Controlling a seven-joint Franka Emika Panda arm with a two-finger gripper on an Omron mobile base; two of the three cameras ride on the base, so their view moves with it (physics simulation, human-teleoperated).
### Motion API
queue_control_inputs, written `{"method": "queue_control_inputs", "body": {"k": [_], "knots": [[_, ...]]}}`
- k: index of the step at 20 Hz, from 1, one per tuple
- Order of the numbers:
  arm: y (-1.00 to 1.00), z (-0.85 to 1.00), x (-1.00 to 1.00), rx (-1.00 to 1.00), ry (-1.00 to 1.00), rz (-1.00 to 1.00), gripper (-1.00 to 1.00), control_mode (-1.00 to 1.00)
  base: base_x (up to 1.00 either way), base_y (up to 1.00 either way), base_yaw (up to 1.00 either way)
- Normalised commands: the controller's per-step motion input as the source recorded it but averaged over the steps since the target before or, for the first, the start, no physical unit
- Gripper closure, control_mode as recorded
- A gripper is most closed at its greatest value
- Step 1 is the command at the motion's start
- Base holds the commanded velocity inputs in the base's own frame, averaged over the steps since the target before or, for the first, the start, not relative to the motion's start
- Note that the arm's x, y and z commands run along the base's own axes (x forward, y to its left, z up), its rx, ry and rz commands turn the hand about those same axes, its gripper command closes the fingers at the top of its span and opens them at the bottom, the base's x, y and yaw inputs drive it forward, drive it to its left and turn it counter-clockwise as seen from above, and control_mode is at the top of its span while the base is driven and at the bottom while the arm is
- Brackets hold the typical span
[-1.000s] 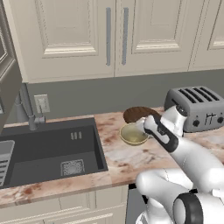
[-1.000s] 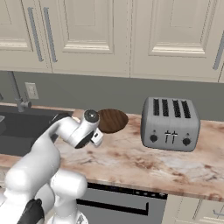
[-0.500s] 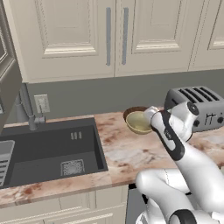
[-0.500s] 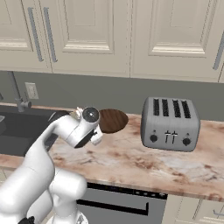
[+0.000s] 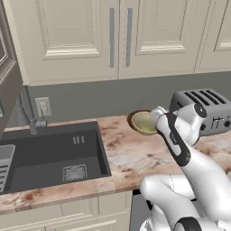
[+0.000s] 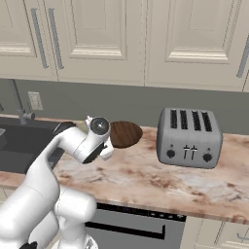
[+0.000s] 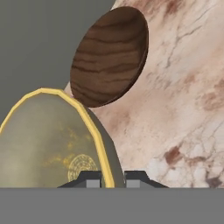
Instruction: Pick up the bowls on the counter and stack them on top of one another in the open cabinet. Place the smaller bowl on top of the larger bowl.
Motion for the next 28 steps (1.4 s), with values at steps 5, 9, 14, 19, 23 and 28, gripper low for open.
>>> {"method": "queue_control_inputs", "body": {"k": [5, 9, 14, 19, 23, 28], "knots": [[-0.24, 0.02, 0.11, 0.08, 0.0, -0.21, 1.0, -1.0, 0.0, 0.0, 0.0], [-0.24, 0.02, 0.12, 0.08, 0.0, -0.25, 1.0, -1.0, 0.0, 0.0, 0.0], [-0.13, 0.0, 0.03, 0.04, 0.0, -0.14, 1.0, -1.0, 0.0, 0.0, 0.0], [0.0, 0.0, 0.13, 0.03, 0.0, 0.0, 1.0, -1.0, 0.0, 0.0, 0.0], [-0.04, 0.0, 0.38, 0.04, 0.0, 0.0, 1.0, -1.0, 0.0, 0.0, 0.0], [-0.14, 0.0, 0.47, 0.05, 0.0, 0.0, 1.0, -1.0, 0.0, 0.0, 0.0]]}}
